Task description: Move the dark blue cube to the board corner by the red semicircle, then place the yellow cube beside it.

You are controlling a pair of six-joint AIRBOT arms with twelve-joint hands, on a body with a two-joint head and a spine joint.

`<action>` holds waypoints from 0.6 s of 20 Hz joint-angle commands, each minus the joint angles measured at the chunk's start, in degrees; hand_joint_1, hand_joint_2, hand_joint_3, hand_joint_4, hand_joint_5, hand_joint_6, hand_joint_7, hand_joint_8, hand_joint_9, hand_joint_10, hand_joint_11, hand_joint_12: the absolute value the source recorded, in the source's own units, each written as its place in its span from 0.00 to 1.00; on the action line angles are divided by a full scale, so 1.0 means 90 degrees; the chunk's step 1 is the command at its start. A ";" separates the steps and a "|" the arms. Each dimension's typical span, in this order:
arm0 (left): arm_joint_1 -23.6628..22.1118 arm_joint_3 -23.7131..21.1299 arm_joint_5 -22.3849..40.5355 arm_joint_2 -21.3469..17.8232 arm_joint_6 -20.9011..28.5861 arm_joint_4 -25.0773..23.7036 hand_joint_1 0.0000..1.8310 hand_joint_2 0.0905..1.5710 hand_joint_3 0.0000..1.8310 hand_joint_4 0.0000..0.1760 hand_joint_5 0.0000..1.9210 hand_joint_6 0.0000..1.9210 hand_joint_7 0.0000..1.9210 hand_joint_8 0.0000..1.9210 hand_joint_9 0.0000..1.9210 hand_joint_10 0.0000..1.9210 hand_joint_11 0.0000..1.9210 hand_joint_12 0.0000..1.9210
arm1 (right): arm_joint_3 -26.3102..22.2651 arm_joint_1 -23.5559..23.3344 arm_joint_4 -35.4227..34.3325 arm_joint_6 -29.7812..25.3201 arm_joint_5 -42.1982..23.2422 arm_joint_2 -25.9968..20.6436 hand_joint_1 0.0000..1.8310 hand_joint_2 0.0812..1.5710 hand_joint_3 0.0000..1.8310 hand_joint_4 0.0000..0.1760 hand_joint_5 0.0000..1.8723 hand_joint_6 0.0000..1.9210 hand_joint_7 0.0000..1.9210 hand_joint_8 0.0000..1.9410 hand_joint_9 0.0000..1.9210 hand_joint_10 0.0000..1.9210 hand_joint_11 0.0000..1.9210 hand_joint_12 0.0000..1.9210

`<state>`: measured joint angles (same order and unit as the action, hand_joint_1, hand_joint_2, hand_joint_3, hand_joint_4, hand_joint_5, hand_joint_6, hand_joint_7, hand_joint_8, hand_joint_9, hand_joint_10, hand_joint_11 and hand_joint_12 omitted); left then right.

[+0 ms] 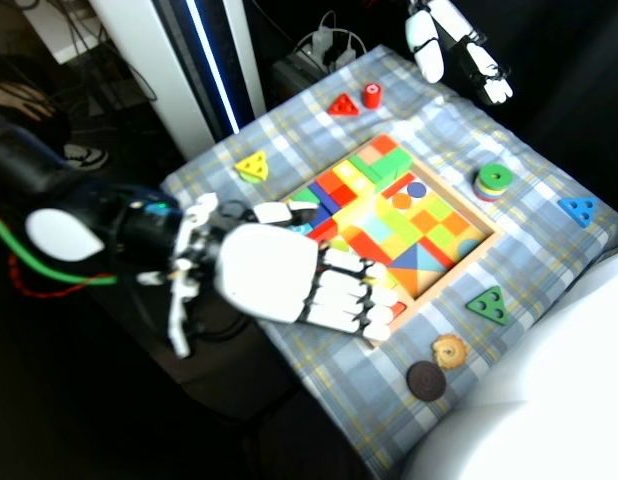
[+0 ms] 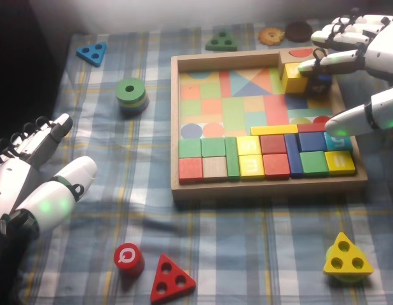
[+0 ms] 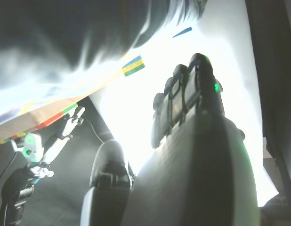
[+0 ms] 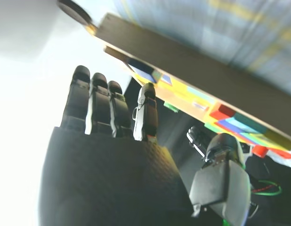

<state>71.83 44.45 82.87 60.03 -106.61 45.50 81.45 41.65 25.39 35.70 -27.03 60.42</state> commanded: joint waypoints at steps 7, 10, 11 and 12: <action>-0.0026 0.0032 0.0675 0.0032 0.0033 -0.0280 0.00 0.86 0.00 0.31 0.07 0.00 0.06 0.00 0.04 0.00 0.00 0.00 | -0.0198 -0.0237 -0.0163 -0.0026 -0.0674 -0.0069 0.00 0.53 0.00 1.00 0.15 0.00 0.00 0.00 0.00 0.00 0.00 0.00; -0.0024 0.0032 0.0668 0.0034 0.0033 -0.0279 0.00 0.86 0.00 0.30 0.07 0.00 0.06 0.00 0.05 0.00 0.00 0.00 | -0.0353 -0.0322 -0.0318 0.0010 -0.0893 -0.0069 0.00 0.53 0.00 1.00 0.14 0.00 0.00 0.00 0.00 0.00 0.00 0.00; -0.0023 0.0032 0.0665 0.0035 0.0033 -0.0278 0.00 0.87 0.00 0.20 0.08 0.00 0.07 0.00 0.05 0.00 0.00 0.00 | -0.0396 -0.0330 -0.0439 0.0053 -0.0997 -0.0103 0.00 0.53 0.00 1.00 0.15 0.00 0.00 0.00 0.00 0.00 0.00 0.00; -0.0022 0.0030 0.0667 0.0035 0.0033 -0.0276 0.00 0.87 0.00 0.16 0.08 0.00 0.07 0.00 0.05 0.00 0.00 0.00 | -0.0463 -0.0330 -0.0655 0.0189 -0.1132 -0.0170 0.00 0.53 0.00 0.84 0.16 0.01 0.00 0.00 0.00 0.00 0.00 0.00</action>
<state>71.83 44.47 82.41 60.14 -106.61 45.54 76.97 39.53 21.54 37.32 -30.68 59.35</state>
